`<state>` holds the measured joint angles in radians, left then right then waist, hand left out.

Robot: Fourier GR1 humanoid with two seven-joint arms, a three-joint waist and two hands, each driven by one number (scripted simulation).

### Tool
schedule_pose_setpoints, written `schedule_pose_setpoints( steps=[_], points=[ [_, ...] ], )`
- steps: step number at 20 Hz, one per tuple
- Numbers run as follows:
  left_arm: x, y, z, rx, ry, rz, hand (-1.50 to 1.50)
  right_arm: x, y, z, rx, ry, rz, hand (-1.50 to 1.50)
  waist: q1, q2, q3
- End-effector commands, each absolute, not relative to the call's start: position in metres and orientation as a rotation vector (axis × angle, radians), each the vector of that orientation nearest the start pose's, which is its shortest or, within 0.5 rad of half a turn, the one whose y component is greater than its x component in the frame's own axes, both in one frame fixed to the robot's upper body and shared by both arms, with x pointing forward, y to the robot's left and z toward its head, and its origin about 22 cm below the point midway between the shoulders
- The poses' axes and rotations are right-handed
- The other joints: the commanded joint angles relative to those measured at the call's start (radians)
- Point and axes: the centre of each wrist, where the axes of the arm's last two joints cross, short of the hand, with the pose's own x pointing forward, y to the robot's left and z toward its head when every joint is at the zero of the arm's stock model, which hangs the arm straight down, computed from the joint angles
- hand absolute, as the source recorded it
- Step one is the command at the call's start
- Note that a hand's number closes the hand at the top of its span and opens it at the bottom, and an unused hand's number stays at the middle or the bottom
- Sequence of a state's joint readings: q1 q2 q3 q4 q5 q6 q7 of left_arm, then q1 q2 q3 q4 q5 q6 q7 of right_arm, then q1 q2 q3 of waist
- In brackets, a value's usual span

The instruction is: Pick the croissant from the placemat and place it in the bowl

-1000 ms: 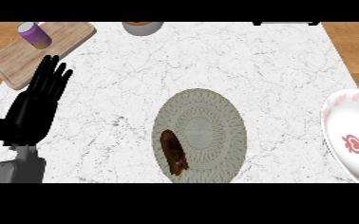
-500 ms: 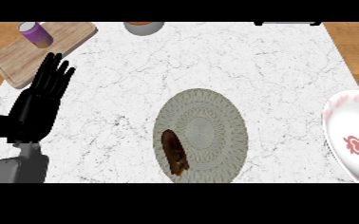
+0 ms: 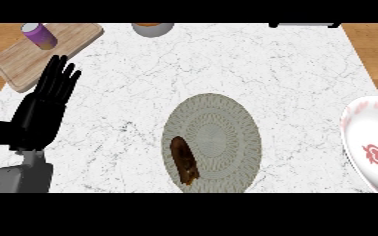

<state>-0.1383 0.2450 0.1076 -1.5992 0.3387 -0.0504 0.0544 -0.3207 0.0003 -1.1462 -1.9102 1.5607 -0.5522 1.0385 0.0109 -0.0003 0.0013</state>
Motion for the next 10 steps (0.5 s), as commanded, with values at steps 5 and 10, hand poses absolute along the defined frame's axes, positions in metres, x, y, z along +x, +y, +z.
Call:
schedule_pose_setpoints(
  steps=[5, 10],
  points=[
    [0.273, 0.286, 0.056, -0.098, -1.692, 0.051, 0.00, 0.130, -0.401, 0.152, -1.979, -0.320, -1.570, -1.50, 0.003, 0.001, 0.000],
    [0.274, 0.287, 0.058, -0.115, -1.703, 0.074, 0.00, 0.110, -0.385, 0.174, -1.985, -0.319, -1.601, -1.50, 0.007, -0.002, 0.000]
  ],
)
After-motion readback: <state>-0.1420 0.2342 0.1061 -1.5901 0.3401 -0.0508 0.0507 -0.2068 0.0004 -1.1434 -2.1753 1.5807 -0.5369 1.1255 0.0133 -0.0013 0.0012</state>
